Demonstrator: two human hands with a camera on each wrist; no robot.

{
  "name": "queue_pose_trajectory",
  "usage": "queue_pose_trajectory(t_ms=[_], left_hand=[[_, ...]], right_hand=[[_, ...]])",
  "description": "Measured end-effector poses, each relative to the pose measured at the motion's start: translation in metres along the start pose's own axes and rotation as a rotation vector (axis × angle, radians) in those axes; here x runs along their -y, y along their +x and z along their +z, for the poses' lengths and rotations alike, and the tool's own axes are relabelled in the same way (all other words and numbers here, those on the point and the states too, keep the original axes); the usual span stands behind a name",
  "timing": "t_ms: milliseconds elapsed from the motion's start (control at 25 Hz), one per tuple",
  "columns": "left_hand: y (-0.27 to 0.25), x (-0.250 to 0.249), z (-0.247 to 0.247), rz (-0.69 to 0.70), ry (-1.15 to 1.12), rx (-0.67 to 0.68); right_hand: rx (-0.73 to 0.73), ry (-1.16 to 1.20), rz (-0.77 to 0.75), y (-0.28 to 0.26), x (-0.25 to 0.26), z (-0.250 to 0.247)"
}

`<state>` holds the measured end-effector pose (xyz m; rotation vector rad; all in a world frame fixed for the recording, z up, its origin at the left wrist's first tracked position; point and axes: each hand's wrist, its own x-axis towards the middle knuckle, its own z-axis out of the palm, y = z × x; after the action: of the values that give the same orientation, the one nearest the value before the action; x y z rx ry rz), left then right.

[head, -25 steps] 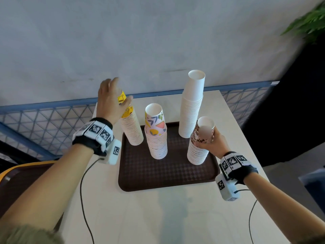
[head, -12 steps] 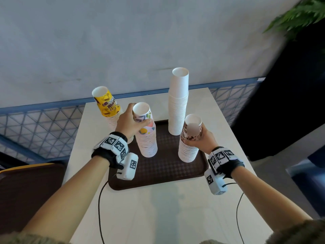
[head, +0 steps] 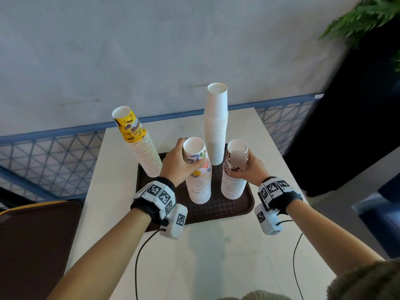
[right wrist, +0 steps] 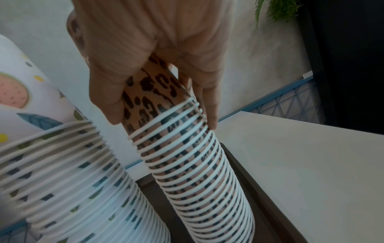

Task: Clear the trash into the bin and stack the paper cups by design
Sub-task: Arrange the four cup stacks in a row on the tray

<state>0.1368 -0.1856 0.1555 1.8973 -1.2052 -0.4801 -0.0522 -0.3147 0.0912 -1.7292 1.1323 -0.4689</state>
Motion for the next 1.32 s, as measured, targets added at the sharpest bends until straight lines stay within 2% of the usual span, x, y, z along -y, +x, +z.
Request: queue_pose_trajectory(t_ms=[280,720,800,880,960,1040,1120,1200,1320], left_hand=[[0.004,-0.011,0.014,-0.017,-0.019,-0.063],[0.01,-0.015,0.019,-0.029,-0.009,-0.027],[0.012,-0.014,0.018,-0.023,-0.004,-0.005],[0.014,-0.012,0.016,-0.01,-0.009,0.039],[0.014,-0.012,0.013,0.006,-0.057,0.065],[0.018,-0.018,0.004,0.031,-0.111,0.014],[0.03,-0.029,-0.01,0.071,-0.151,-0.075],[0.05,-0.042,-0.028,0.111,-0.141,-0.124],[0.084,-0.064,-0.052,0.154,0.011,-0.022]], right_hand=[[-0.043,0.028,-0.033,0.007,0.0,0.001],[-0.004,-0.008,-0.03,0.01,-0.003,0.0],[-0.04,0.001,-0.091,0.001,0.004,-0.005],[-0.177,-0.01,-0.212,-0.011,0.016,-0.012],[-0.306,-0.055,-0.417,-0.024,0.034,-0.016],[-0.354,-0.085,-0.608,-0.033,0.054,-0.012],[-0.336,-0.1,-0.69,-0.038,0.07,-0.003],[-0.254,-0.083,-0.672,-0.041,0.084,0.013],[-0.094,-0.043,-0.615,-0.036,0.1,0.033]])
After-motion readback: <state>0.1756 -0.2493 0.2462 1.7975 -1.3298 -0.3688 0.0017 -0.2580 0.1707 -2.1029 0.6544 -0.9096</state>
